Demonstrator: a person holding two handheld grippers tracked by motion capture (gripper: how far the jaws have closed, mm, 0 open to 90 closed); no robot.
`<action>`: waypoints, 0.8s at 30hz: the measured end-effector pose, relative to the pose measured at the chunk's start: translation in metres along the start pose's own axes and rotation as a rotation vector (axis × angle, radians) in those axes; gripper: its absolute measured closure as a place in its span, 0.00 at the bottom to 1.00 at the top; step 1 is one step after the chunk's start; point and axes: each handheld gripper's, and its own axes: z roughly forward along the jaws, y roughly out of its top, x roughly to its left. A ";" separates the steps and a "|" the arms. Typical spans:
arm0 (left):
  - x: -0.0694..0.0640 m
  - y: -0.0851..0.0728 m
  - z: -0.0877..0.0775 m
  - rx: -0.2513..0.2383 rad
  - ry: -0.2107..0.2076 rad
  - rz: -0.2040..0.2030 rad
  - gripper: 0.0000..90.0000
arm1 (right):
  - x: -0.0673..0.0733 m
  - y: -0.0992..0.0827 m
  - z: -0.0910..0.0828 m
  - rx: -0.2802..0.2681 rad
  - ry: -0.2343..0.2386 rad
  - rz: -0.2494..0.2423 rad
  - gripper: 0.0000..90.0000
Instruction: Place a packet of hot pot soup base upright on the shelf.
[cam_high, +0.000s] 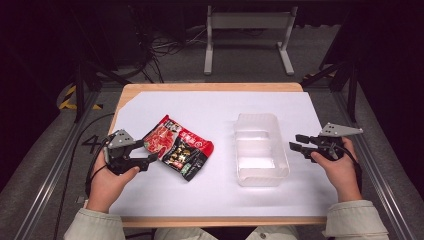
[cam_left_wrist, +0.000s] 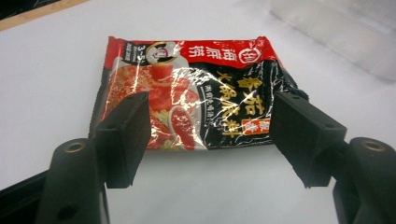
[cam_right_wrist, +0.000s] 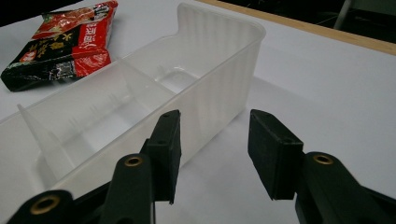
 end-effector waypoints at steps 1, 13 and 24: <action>-0.001 0.001 -0.001 -0.001 -0.002 0.004 0.34 | 0.000 0.000 0.000 -0.002 0.000 0.002 0.61; -0.021 0.011 -0.002 -0.032 -0.078 0.063 0.29 | 0.002 0.000 0.002 -0.006 0.024 0.018 0.59; -0.036 0.011 0.019 -0.017 -0.170 0.097 0.23 | 0.003 -0.001 0.002 -0.020 0.050 0.043 0.57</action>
